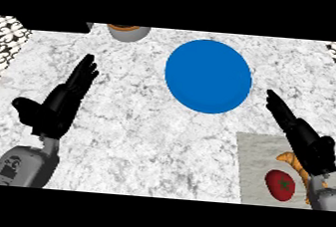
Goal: Pick the croissant from the placemat and place it in the plate
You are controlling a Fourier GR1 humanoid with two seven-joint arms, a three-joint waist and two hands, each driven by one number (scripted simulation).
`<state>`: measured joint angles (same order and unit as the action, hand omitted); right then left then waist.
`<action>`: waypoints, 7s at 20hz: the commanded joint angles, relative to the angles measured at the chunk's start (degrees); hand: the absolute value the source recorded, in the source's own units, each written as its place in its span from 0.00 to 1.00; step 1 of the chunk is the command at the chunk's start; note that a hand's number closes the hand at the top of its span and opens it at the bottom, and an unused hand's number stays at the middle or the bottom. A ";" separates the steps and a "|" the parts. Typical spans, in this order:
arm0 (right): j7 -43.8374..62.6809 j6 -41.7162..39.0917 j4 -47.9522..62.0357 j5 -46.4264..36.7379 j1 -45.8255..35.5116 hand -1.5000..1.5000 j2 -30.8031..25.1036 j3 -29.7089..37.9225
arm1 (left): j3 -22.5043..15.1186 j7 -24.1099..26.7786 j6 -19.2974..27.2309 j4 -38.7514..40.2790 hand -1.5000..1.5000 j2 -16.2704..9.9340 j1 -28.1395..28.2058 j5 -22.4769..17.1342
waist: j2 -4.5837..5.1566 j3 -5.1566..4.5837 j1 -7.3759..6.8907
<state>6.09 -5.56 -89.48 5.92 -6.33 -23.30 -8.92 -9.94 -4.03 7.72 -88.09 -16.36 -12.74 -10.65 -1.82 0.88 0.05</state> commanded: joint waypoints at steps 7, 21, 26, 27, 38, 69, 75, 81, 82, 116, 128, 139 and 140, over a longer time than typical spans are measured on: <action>-10.51 -12.11 -11.27 -17.08 -7.82 1.00 -11.61 -9.95 | 2.94 0.37 -0.49 -1.26 0.50 -4.84 -1.39 2.15 | -2.19 -2.16 -0.39; -56.82 -6.08 5.12 -8.26 14.95 0.00 -6.44 -2.81 | 8.57 -0.90 -4.93 -2.74 0.50 -7.72 -1.75 -0.73 | 1.79 -0.85 0.21; -49.04 -4.91 -6.46 -11.56 17.71 0.00 -15.38 2.96 | 9.18 0.14 -4.63 -2.01 0.50 -7.06 -2.07 0.47 | 1.63 -0.96 1.03; -42.33 -3.49 -8.10 -13.41 14.20 0.00 -15.92 3.19 | 8.92 0.78 -5.23 -2.23 0.50 -7.52 -1.13 0.69 | 1.62 -1.03 0.64; -16.52 -14.19 -17.99 -29.73 16.87 0.00 -35.40 2.47 | 7.46 -2.30 -3.61 -4.21 0.50 -6.29 -1.88 2.35 | 1.64 -1.06 0.15; -13.25 -17.70 8.53 -61.39 4.12 0.00 -14.26 -5.42 | 13.98 1.32 -11.33 -0.28 0.50 -1.92 -2.18 5.68 | 1.86 -0.88 -0.08; -17.09 -10.74 19.92 -66.94 2.45 0.00 -11.43 -4.12 | 15.44 -3.41 -12.62 -5.31 0.50 -1.94 -1.52 4.42 | 1.86 -0.85 -0.34; -21.67 -6.32 19.35 -65.55 0.35 1.00 -9.18 -1.69 | 14.35 -4.27 -10.99 -3.80 0.50 -0.51 -4.56 7.07 | 1.86 -0.84 -0.03; -21.97 -1.29 18.65 -67.15 0.96 1.00 -8.17 -2.39 | 15.16 -4.13 -11.20 -2.80 0.50 -0.73 -5.67 6.30 | 1.88 -0.82 0.10; 5.52 -3.83 -8.08 -44.07 -10.39 1.00 2.37 17.91 | 13.06 -1.89 -9.75 -5.17 0.50 3.26 -1.42 11.08 | 1.73 -0.90 0.00; 13.91 3.20 12.13 -50.29 -32.68 1.00 15.23 10.52 | 15.89 -2.97 -12.60 -5.40 0.50 1.77 -2.02 8.81 | 1.94 -0.89 -1.00; 5.05 18.07 49.80 -55.39 -49.58 1.00 17.82 14.18 | 15.73 -0.35 -12.88 -0.90 0.50 3.04 -4.25 9.75 | 2.35 -0.88 -1.44; 4.78 18.66 54.88 -55.36 -52.28 1.00 16.75 15.79 | 15.06 -2.59 -13.31 -2.01 0.50 2.70 -5.93 9.47 | 2.70 -0.86 -2.29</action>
<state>12.83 9.32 -46.34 -48.10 -52.90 -6.37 5.20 5.83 -6.62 -5.46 -91.05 -14.19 -17.43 -1.59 0.57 0.00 -1.67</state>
